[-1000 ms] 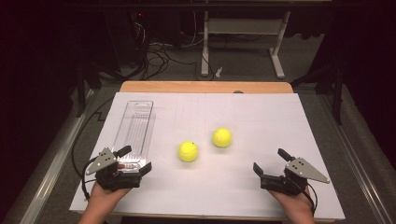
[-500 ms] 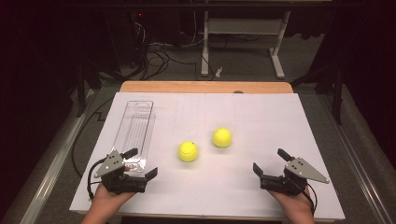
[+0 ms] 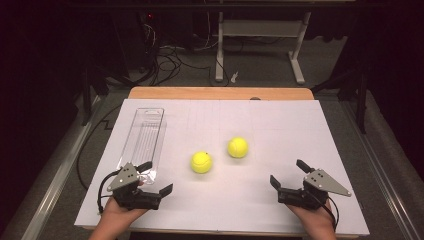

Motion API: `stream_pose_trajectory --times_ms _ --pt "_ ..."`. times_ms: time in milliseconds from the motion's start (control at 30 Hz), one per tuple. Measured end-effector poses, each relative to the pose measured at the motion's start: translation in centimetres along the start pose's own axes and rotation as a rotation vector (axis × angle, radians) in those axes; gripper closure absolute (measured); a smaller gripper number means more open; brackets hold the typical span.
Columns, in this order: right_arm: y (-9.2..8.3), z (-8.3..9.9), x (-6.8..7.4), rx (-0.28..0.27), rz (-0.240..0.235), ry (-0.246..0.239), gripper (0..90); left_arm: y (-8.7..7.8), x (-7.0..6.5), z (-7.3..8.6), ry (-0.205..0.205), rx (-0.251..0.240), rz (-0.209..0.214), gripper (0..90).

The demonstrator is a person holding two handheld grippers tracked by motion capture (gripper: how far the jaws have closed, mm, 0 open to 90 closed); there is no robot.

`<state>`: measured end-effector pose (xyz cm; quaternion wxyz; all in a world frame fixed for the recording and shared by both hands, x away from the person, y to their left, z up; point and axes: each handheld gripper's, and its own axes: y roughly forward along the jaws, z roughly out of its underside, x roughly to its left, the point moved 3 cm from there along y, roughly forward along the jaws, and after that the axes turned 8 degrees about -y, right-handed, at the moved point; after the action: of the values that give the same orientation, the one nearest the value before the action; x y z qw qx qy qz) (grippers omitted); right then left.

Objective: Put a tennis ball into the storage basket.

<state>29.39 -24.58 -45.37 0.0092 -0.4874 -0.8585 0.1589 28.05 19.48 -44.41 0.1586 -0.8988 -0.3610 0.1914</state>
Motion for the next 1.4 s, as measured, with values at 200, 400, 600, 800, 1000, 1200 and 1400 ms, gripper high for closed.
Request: stream_pose_trajectory --times_ms 200,400,600,800,1000,1200,1400 --pt "0.0 0.0 0.0 -0.004 0.001 -0.003 0.3 0.4 -0.2 0.2 0.023 0.049 -0.002 0.3" --pt "-0.1 -0.1 0.0 -0.005 0.0 -0.007 0.3 0.9 -0.7 0.6 0.054 0.11 0.003 0.3" --pt "-0.1 -0.1 0.1 -0.008 0.002 -0.006 0.3 1.5 -1.0 1.0 0.094 0.17 -0.007 0.3" --pt "-0.1 -0.1 0.1 -0.006 0.004 -0.007 0.3 1.8 -1.2 1.2 0.095 0.213 -0.009 0.3" --pt "-0.1 -0.1 0.1 -0.005 0.003 -0.013 0.3 2.2 -1.4 1.5 0.106 0.259 0.003 0.2" --pt "-0.1 -0.1 0.2 -0.003 0.003 -0.015 0.3 2.7 -1.6 1.7 0.099 0.3 -0.002 0.2" --pt "-0.1 -0.1 0.2 -0.004 0.001 -0.018 0.3 3.0 -1.5 1.7 0.073 0.338 0.015 0.2"
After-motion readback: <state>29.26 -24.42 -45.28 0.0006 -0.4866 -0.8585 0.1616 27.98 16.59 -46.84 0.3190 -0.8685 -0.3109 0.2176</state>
